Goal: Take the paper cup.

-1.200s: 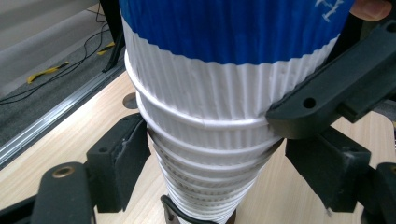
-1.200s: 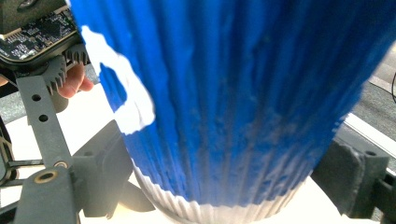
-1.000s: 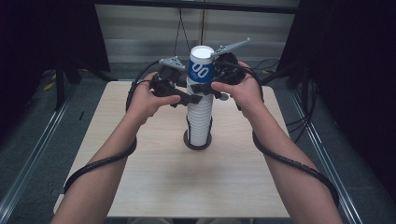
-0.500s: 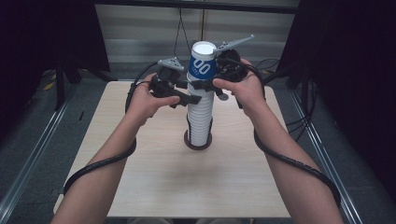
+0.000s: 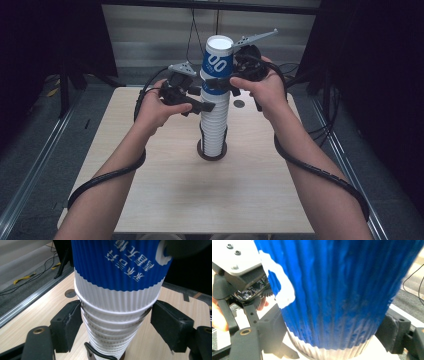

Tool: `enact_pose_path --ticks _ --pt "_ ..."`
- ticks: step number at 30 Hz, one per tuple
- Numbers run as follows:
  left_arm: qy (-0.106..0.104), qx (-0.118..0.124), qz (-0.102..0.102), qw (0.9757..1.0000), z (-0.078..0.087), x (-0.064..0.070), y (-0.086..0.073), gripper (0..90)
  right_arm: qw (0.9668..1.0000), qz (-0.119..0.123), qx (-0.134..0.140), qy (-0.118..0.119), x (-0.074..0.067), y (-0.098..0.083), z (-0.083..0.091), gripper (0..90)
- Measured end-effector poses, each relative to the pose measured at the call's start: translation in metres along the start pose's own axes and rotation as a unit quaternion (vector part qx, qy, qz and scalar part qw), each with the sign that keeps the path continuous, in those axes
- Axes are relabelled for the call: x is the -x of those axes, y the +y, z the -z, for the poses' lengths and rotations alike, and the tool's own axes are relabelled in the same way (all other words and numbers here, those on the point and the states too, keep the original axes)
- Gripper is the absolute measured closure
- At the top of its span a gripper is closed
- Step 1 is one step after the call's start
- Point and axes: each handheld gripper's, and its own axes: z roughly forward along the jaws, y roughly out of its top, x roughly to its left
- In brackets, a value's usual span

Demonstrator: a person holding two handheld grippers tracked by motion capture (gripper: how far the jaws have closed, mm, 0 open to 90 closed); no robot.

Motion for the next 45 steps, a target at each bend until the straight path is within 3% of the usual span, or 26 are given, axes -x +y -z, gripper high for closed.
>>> enact_pose_path --ticks 23,37,45 --pt "0.003 -0.005 0.011 0.9999 0.003 0.002 -0.005 24.1 0.9998 -0.001 0.020 -0.004 0.000 0.018 0.020 20.9" --pt "0.002 -0.019 0.003 0.9998 0.005 0.005 -0.009 23.6 0.9997 0.002 0.016 -0.016 -0.002 0.030 0.034 20.7" --pt "0.002 -0.024 0.006 0.9997 0.005 0.005 -0.017 23.6 0.9997 0.002 0.016 -0.020 0.000 0.025 0.041 20.5"
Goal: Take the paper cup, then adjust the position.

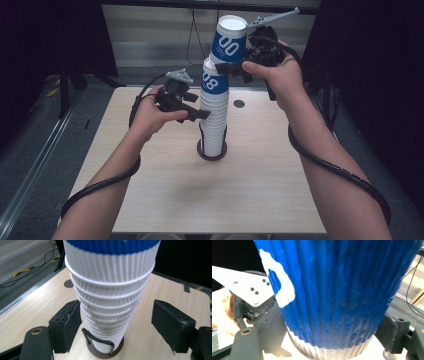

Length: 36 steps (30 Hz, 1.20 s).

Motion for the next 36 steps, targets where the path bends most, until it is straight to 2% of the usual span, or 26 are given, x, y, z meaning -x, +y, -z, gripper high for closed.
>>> enact_pose_path --ticks 14,20,28,36 --pt "0.001 -0.005 0.010 0.9999 0.000 0.000 -0.012 23.1 0.9999 -0.007 0.013 -0.006 0.011 -0.023 0.026 20.3" --pt "-0.005 -0.015 0.004 0.9999 0.000 0.002 -0.016 23.0 0.9999 -0.008 0.011 -0.008 0.016 -0.040 0.038 20.3" --pt "-0.009 -0.020 0.004 0.9997 -0.002 0.006 -0.021 22.6 1.0000 -0.007 -0.005 0.000 0.017 -0.072 0.035 20.3" --pt "-0.016 -0.021 -0.001 0.9997 0.001 0.009 -0.028 22.6 0.9998 -0.006 -0.013 0.012 0.017 -0.092 0.031 20.3"
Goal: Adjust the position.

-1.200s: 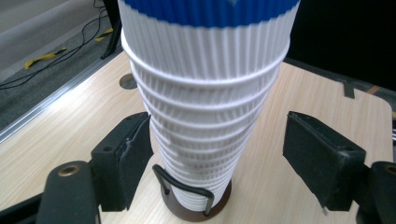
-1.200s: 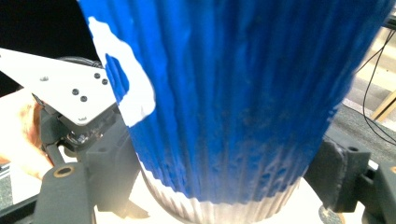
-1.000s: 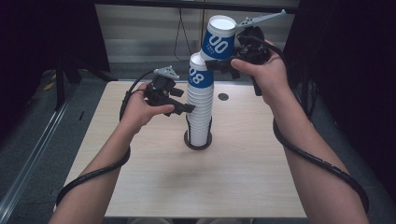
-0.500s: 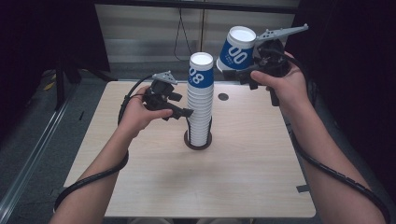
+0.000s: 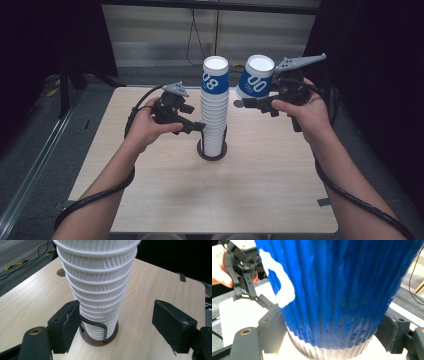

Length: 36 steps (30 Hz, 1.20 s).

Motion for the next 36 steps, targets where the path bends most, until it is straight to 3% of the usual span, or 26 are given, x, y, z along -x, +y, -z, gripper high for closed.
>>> enact_pose_path --ticks 10,20,36 --pt "-0.008 -0.016 -0.009 0.9998 -0.003 0.006 -0.014 22.6 0.9998 0.002 -0.005 0.019 -0.004 -0.032 -0.006 20.4" --pt "-0.021 -0.017 -0.013 0.9995 -0.003 0.013 -0.022 22.6 0.9995 0.011 -0.003 0.030 -0.008 -0.046 -0.007 20.4" --pt "-0.043 -0.033 -0.034 0.9979 -0.005 0.028 -0.025 22.6 0.9975 0.032 -0.033 0.053 -0.020 -0.075 -0.028 20.5"
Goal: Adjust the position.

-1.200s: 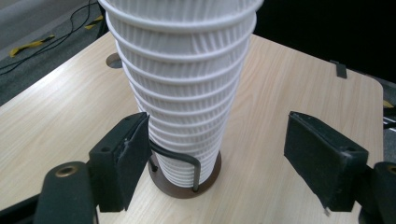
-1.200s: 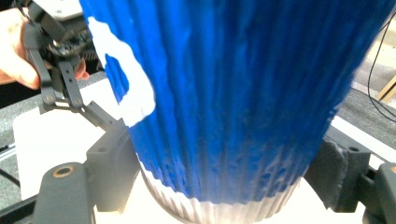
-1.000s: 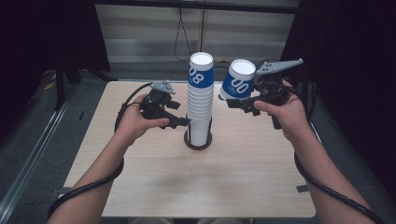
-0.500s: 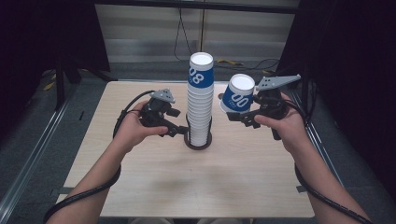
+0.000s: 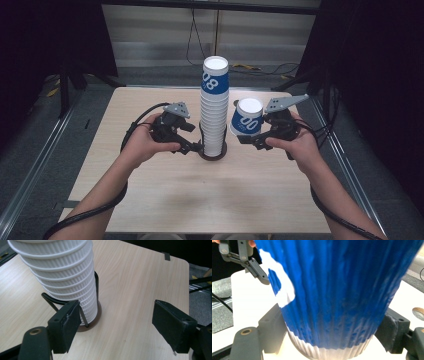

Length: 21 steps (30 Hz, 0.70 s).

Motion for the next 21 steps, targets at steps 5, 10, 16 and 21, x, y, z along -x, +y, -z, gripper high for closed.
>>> enact_pose_path --ticks 5,10,16,21 --pt "-0.006 0.001 -0.010 0.9999 0.000 0.004 0.002 22.6 0.9999 0.001 -0.005 0.009 -0.002 -0.007 -0.006 20.5" --pt "-0.009 -0.002 -0.009 0.9999 -0.001 0.006 0.002 22.6 0.9998 0.003 -0.013 0.014 -0.004 -0.011 -0.012 20.5" --pt "-0.014 -0.002 -0.009 0.9999 -0.002 0.006 0.001 22.6 0.9993 0.012 -0.026 0.022 -0.007 -0.016 -0.019 20.7" --pt "-0.020 0.000 -0.013 0.9997 -0.002 0.008 0.002 22.6 0.9987 0.019 -0.039 0.029 -0.010 -0.019 -0.026 20.8"
